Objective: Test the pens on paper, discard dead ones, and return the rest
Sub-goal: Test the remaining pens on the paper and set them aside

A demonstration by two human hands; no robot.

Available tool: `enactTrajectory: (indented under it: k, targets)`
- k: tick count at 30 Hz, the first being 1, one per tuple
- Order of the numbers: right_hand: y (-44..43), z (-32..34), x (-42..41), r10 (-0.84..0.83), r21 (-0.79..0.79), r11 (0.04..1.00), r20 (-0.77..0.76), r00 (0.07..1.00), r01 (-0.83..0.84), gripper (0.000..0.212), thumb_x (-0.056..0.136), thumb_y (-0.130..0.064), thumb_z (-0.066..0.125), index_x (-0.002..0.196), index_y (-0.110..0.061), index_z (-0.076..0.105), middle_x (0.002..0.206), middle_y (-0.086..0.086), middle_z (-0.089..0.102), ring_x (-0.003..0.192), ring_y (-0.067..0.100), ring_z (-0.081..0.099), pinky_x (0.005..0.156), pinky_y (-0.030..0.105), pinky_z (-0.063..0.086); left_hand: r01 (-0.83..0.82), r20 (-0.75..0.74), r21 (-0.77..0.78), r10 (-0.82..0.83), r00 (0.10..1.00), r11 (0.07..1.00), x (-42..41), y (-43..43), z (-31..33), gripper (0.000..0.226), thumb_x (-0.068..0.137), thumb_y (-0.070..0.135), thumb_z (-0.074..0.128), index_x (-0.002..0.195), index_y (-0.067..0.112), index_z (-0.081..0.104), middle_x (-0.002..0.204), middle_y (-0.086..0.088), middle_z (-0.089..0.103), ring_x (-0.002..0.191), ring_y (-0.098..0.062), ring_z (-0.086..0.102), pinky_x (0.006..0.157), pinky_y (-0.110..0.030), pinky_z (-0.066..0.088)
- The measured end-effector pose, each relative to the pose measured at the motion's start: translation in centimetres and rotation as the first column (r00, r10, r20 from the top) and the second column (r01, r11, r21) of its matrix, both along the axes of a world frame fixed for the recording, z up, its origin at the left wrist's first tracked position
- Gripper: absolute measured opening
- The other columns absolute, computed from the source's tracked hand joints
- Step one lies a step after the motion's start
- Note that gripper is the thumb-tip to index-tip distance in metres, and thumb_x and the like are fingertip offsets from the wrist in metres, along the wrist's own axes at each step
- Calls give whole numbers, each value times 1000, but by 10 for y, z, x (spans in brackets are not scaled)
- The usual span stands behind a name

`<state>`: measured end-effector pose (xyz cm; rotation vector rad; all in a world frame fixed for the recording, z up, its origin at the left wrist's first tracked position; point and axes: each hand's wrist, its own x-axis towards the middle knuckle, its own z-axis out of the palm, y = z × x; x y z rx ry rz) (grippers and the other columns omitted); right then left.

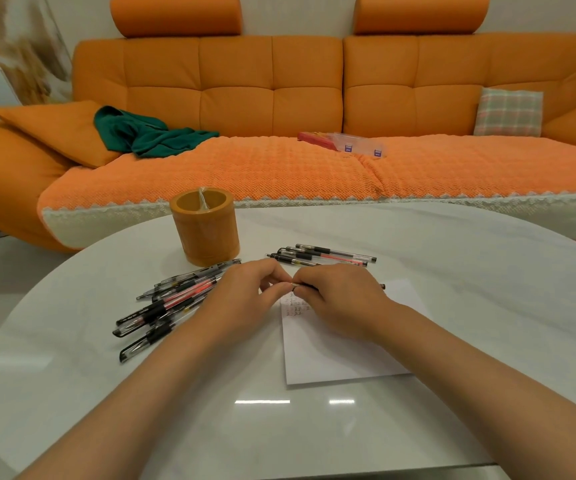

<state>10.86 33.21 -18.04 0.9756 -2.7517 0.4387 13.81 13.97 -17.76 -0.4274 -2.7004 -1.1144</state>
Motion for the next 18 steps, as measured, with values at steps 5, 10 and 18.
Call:
enactTrajectory:
  k: [5,10,18]
  targets:
    - [0,2,0,-44,-2,999,21,999,44,25,101,-50,41,105,-38,62,75,-11,63,73,14,56,53,29,32,7,28,10,-8,1000,1000,-1,-5,1,12,92,27,70,87,37,67,84,18,69,85,-3,63,74,-24,52]
    - [3,8,2,-71,19,997,161,984,69,41,99,-52,42,137,-38,45,97,-6,70,93,16,62,77,36,50,-25,42,-60,28,999,998,-2,-8,5,5,93,29,68,92,34,69,85,18,66,84,-5,60,71,-23,50]
    - [15,10,-2,35,-319,941,412,910,109,26,99,-6,42,97,-28,56,73,-8,59,58,8,44,58,28,37,-99,44,-295,117,992,950,-9,-20,0,8,94,28,61,93,36,61,91,21,59,86,-1,54,68,-20,43]
